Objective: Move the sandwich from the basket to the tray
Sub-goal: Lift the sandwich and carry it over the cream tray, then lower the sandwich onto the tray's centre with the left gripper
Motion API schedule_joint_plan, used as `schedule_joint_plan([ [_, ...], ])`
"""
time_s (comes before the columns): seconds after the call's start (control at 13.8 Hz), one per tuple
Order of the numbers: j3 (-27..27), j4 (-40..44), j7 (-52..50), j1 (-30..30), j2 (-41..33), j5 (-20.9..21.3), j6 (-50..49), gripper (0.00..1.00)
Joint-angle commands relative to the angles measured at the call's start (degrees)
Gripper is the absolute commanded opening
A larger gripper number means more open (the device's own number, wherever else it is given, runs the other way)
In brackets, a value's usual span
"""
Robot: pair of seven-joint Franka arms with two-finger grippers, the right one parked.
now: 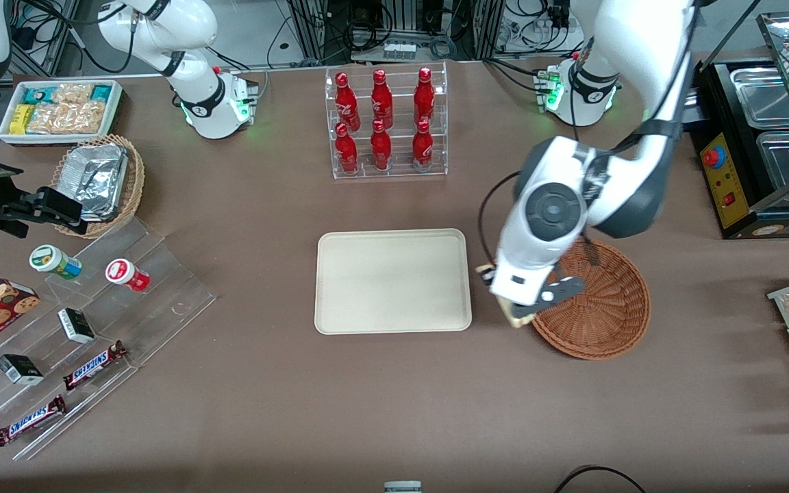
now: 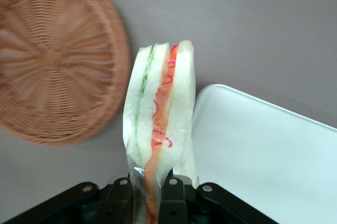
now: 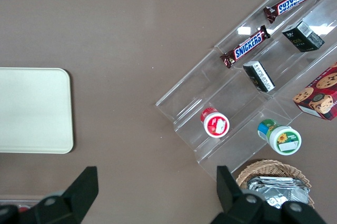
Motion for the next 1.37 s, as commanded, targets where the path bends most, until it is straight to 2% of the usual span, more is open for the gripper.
schedule_joint_plan([
  [0.0, 0.33, 10.21, -1.05, -3.47, 9.0, 0.1, -0.03, 0.0],
  [0.29, 0.33, 11.11, -0.27, -6.11, 12.45, 0.55, 0.41, 0.0],
  [0.65, 0.33, 16.03, -0.09, -9.45, 18.6, 4.49, 1.37, 0.0],
  [0.94, 0.33, 15.86, 0.26, -11.47, 19.14, 5.99, 3.13, 0.0],
  [1.3, 0.24, 15.33, 2.37, -12.79, 20.63, 5.91, 3.04, 0.0],
])
